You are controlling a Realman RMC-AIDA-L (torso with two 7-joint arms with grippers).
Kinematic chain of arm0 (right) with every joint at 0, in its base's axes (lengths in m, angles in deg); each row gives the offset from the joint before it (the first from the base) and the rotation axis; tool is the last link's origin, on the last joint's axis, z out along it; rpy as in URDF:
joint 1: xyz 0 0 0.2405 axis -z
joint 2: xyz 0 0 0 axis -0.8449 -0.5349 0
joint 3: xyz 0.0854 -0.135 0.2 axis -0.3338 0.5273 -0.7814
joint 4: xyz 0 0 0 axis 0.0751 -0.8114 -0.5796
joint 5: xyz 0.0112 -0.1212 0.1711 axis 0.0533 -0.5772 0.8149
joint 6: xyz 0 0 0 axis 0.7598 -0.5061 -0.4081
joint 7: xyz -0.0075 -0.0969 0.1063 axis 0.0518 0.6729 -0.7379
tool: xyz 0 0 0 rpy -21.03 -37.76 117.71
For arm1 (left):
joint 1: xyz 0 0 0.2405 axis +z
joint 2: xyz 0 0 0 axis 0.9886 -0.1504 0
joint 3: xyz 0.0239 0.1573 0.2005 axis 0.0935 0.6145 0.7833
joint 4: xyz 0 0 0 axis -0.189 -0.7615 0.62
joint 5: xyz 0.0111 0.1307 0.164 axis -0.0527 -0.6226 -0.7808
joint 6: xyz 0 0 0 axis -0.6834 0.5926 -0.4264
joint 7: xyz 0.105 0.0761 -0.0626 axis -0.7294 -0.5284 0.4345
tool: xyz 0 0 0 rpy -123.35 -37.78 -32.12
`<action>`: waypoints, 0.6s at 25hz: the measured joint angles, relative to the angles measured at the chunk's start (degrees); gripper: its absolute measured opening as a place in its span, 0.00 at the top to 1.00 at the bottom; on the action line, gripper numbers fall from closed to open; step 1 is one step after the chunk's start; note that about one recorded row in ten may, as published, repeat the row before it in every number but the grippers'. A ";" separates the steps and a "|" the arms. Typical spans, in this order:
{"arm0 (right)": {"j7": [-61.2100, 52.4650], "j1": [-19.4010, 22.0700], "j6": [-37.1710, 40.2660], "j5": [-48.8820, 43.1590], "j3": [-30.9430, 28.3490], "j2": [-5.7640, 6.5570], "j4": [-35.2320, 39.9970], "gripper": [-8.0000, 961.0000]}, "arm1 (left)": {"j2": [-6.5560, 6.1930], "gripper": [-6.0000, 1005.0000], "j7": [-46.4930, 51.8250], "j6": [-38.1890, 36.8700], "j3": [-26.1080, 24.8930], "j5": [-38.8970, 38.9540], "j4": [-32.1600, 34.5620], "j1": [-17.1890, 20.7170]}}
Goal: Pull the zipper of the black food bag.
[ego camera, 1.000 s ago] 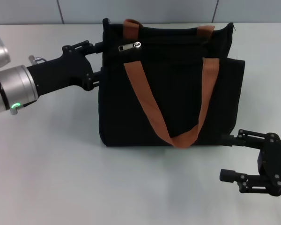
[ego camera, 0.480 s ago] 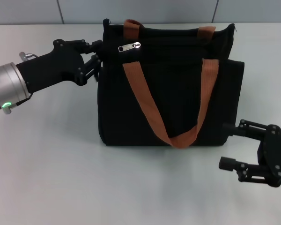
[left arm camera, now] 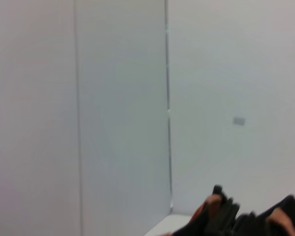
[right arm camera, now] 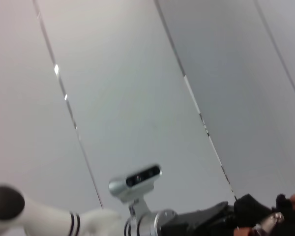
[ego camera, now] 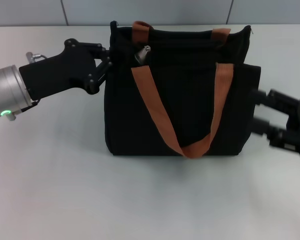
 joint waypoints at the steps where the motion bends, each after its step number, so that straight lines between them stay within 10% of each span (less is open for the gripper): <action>1: -2.51 -0.74 -0.09 0.77 0.00 0.01 0.07 0.28 | 0.08 0.92 0.01 -0.38 0.00 0.01 0.00 -0.37; 15: -22.68 -9.27 -6.64 1.12 0.56 1.35 1.95 0.30 | 0.50 0.97 3.28 0.31 0.45 0.04 -0.58 -6.54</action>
